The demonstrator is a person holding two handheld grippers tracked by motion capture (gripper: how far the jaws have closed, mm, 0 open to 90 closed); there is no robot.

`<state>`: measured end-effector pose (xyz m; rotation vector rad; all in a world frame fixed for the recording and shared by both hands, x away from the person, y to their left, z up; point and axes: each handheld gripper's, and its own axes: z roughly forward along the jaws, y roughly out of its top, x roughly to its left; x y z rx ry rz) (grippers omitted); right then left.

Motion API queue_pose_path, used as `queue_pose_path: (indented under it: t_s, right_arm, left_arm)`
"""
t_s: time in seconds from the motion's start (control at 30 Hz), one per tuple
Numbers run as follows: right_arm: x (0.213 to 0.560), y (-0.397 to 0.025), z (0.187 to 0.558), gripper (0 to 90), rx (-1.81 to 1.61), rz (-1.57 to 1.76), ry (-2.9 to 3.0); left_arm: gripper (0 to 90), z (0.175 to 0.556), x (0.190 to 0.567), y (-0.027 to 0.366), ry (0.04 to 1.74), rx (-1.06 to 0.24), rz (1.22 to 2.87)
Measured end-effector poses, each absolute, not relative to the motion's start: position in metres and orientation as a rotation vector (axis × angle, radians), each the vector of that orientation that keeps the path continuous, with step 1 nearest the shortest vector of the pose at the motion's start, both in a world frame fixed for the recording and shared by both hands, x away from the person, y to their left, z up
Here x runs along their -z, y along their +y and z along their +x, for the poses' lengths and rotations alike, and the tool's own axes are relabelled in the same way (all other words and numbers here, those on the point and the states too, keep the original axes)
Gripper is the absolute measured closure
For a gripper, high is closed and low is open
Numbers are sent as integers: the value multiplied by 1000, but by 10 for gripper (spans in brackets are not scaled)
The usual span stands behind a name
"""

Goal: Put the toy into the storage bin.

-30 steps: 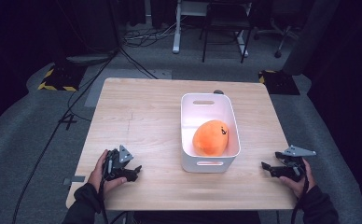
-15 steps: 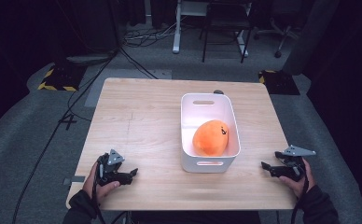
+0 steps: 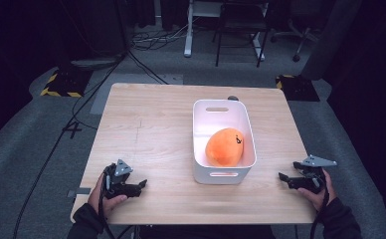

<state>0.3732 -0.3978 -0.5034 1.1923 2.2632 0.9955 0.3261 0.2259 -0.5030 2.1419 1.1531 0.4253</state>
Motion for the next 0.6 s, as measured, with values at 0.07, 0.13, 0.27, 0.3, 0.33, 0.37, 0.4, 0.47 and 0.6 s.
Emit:
queue_pose_path:
  t_s: [0.07, 0.13, 0.27, 0.3, 0.33, 0.37, 0.4, 0.47, 0.6]
  right_arm:
    - [503, -398, 373, 156, -995, 1192, 2264]
    - [503, -398, 373, 156, -995, 1191, 2264]
    - [503, -398, 373, 156, -996, 1191, 2264]
    - [503, -398, 373, 156, -995, 1191, 2263]
    - [503, -398, 373, 156, -995, 1191, 2263]
    - [503, -398, 373, 156, -996, 1193, 2263]
    - [503, -398, 373, 156, -995, 1191, 2264]
    - [503, -398, 373, 157, -996, 1191, 2264]
    - [503, -398, 373, 157, -997, 1195, 2264]
  left_arm:
    - [157, 326, 503, 226, 1153, -425, 2142]
    - [157, 326, 503, 226, 1153, -425, 2142]
    - [154, 327, 503, 226, 1151, -429, 2142]
    - [154, 327, 503, 226, 1151, -429, 2142]
    - [154, 327, 503, 226, 1151, -429, 2142]
    - [153, 327, 503, 226, 1151, -429, 2142]
    - [153, 327, 503, 226, 1152, -432, 2143]
    - [153, 327, 503, 226, 1151, -432, 2143]
    - [153, 327, 503, 226, 1152, -431, 2143]
